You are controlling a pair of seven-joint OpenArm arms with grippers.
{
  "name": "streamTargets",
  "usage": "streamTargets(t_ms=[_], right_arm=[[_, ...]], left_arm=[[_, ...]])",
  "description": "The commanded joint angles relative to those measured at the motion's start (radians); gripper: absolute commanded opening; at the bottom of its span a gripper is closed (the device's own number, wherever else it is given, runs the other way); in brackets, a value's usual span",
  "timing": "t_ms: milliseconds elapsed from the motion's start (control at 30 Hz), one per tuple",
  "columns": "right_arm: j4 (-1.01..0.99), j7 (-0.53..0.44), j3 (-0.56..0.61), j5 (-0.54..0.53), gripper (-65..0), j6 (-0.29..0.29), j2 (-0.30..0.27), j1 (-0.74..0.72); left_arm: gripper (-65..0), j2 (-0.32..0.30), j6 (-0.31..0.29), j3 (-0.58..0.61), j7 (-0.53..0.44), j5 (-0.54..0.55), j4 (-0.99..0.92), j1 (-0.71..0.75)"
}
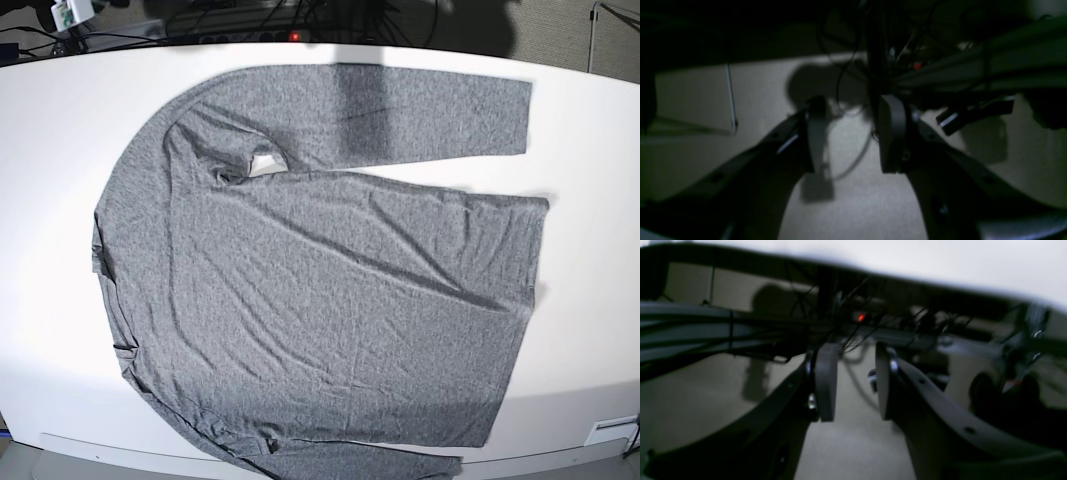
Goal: Fold the T-shirt properly
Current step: 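Move both grippers down toward the shirt's shoulder and sleeve edges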
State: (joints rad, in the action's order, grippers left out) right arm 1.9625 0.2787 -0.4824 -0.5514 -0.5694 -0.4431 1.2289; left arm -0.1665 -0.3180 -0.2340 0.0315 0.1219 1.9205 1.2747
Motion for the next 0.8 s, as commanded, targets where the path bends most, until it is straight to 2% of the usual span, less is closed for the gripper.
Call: streamTargets(t_ms=[0,167,300,600,667,767], right_arm=[[0.029,-0.02,-0.025,-0.01,-44.4,-0.011,-0.005,0.012],[0.08,-0.045,-0.105,-0.01,-44.4,-0.011,-0.005,-0.006],[0.08,-0.046,-0.139,-0.01,-44.4,-0.01,-0.005,-0.083],[0.08,-0.046,-0.14,-0.01,-44.4,-0.015,-0.005,-0.34],[0.08,-0.047,-0.14,-0.01,-44.4,-0.046,-0.005,-0.403],[0.08,-0.047,-0.137,-0.011,-44.4,-0.122,-0.002,-0.5]], left_arm=[[-39.0,-0.003,-0.001,-0.003,-0.003,0.003,0.036,0.022],[-39.0,-0.003,-0.001,-0.003,0.006,-0.008,0.158,0.021],[-39.0,-0.006,-0.001,-0.003,-0.002,-0.106,0.223,0.003],[-39.0,-0.113,-0.001,-0.003,-0.004,-0.122,0.232,-0.198],[-39.0,-0.134,-0.001,-0.003,-0.024,-0.122,0.232,-0.27],[-39.0,-0.147,-0.005,-0.001,-0.062,-0.122,0.232,-0.397]])
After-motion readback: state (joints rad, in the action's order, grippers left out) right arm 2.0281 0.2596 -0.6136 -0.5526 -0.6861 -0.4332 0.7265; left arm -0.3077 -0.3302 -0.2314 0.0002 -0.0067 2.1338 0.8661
